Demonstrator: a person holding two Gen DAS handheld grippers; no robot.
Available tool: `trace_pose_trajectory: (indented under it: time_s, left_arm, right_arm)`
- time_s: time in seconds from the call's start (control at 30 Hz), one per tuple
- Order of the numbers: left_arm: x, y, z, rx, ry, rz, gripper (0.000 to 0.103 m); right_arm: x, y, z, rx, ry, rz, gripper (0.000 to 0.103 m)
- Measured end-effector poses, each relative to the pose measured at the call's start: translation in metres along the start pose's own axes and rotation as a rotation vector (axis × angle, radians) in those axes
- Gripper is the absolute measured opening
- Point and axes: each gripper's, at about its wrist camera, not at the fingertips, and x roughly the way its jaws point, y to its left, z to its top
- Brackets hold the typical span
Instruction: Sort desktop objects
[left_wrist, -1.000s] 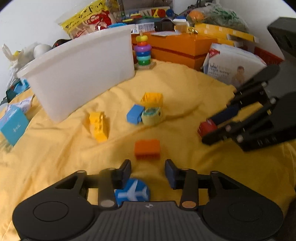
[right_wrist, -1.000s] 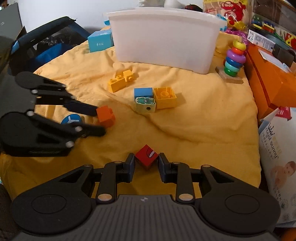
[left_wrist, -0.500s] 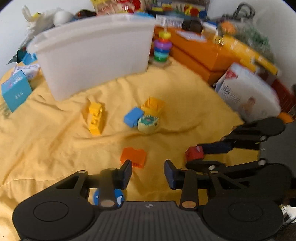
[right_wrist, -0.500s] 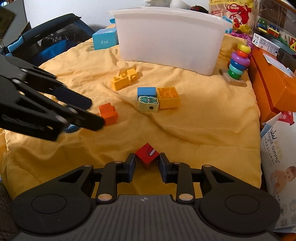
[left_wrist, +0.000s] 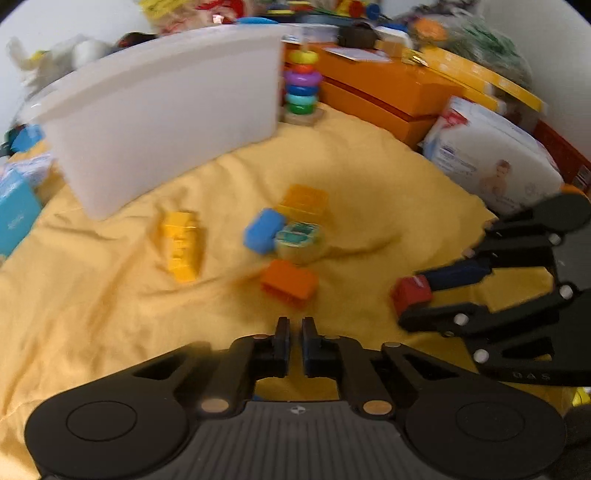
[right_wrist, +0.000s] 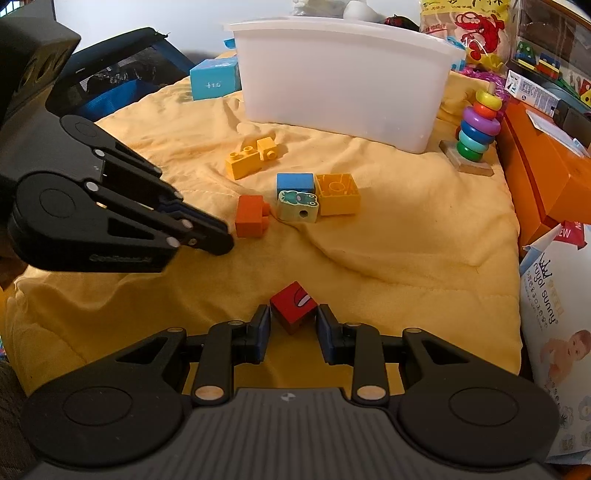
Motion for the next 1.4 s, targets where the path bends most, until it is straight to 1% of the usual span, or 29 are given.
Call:
trace_pose_trajectory:
  time_s: [0.07, 0.13, 0.17, 0.2, 0.3, 0.37, 0.4, 0.43, 0.47, 0.5, 0.6, 0.63, 0.67, 0.7, 0.77, 0.83, 0.9, 0.97, 1.03, 1.07, 1.13, 1.2, 1.3, 1.4]
  left_arm:
    - [-0.008, 0.001, 0.004, -0.032, -0.031, 0.014, 0.021]
    - [-0.012, 0.001, 0.010, -0.065, -0.050, 0.006, 0.043]
    - [-0.012, -0.001, 0.013, -0.075, -0.057, 0.006, 0.045]
    - [-0.008, -0.003, 0.017, -0.079, -0.055, 0.012, 0.046]
    - [0.012, -0.011, 0.025, -0.084, -0.003, 0.026, 0.045]
    - [0.023, -0.012, 0.024, -0.081, 0.018, 0.040, 0.036]
    - [0.025, -0.012, 0.022, -0.070, 0.012, 0.050, 0.030]
    - [0.023, -0.011, 0.021, -0.049, -0.002, 0.048, 0.030]
    - [0.019, -0.011, 0.020, -0.033, -0.003, 0.036, 0.030]
    - [0.015, -0.010, 0.018, -0.020, 0.003, 0.010, 0.030]
    - [0.001, -0.008, 0.006, 0.035, 0.035, -0.095, 0.030]
    - [-0.002, -0.009, 0.000, 0.067, 0.035, -0.098, 0.030]
    - [-0.003, -0.011, -0.007, 0.104, 0.039, -0.083, 0.030]
    - [-0.004, -0.012, -0.013, 0.134, 0.029, -0.075, 0.031]
    - [-0.008, -0.010, -0.017, 0.129, 0.008, -0.080, 0.031]
    - [-0.013, -0.011, -0.018, 0.126, -0.011, -0.080, 0.038]
    - [-0.021, -0.016, -0.021, 0.141, -0.048, -0.066, 0.042]
    - [-0.030, -0.021, -0.022, 0.164, -0.085, -0.042, 0.042]
    - [-0.038, -0.029, -0.023, 0.200, -0.127, -0.033, 0.042]
    - [-0.038, -0.033, -0.023, 0.220, -0.136, -0.033, 0.042]
    - [-0.036, -0.041, -0.023, 0.263, -0.132, -0.034, 0.042]
    - [-0.030, -0.045, -0.022, 0.283, -0.111, -0.024, 0.041]
    - [-0.025, -0.041, -0.020, 0.258, -0.095, -0.011, 0.038]
    - [-0.024, -0.035, -0.016, 0.221, -0.095, -0.018, 0.037]
  right_arm:
    - [0.000, 0.001, 0.000, -0.004, 0.001, -0.004, 0.032]
    - [0.000, 0.001, 0.000, -0.003, 0.001, -0.005, 0.032]
    - [0.001, 0.001, 0.000, -0.002, 0.001, -0.004, 0.032]
    - [0.001, 0.002, 0.000, -0.001, 0.001, -0.006, 0.032]
    - [0.002, 0.002, 0.000, -0.001, 0.000, -0.009, 0.032]
    - [0.002, 0.003, 0.000, 0.001, -0.002, -0.013, 0.032]
    - [0.002, 0.004, 0.000, 0.002, -0.004, -0.015, 0.032]
    - [0.002, 0.004, -0.001, 0.002, -0.006, -0.017, 0.032]
    - [0.002, 0.005, -0.001, 0.001, -0.007, -0.020, 0.032]
    - [0.002, 0.004, -0.001, 0.000, -0.006, -0.020, 0.032]
    - [0.001, 0.006, -0.002, -0.003, -0.006, -0.027, 0.032]
    - [0.001, 0.006, -0.002, -0.003, -0.006, -0.028, 0.032]
    - [0.001, 0.006, -0.002, -0.004, -0.007, -0.030, 0.032]
    - [0.001, 0.006, -0.003, -0.003, -0.008, -0.031, 0.032]
    - [0.001, 0.006, -0.002, -0.004, -0.009, -0.033, 0.032]
    - [0.001, 0.008, -0.002, -0.009, -0.008, -0.037, 0.032]
    - [0.001, 0.009, -0.002, -0.014, -0.008, -0.043, 0.032]
    - [0.001, 0.010, -0.003, -0.014, -0.009, -0.045, 0.032]
    - [0.001, 0.010, -0.003, -0.012, -0.010, -0.045, 0.032]
    - [0.000, 0.010, -0.003, -0.011, -0.010, -0.046, 0.032]
    - [0.000, 0.011, -0.003, -0.011, -0.010, -0.048, 0.032]
    - [0.000, 0.011, -0.003, -0.013, -0.010, -0.048, 0.032]
    - [0.000, 0.011, -0.004, -0.012, -0.010, -0.051, 0.032]
    - [0.000, 0.012, -0.004, -0.011, -0.013, -0.054, 0.032]
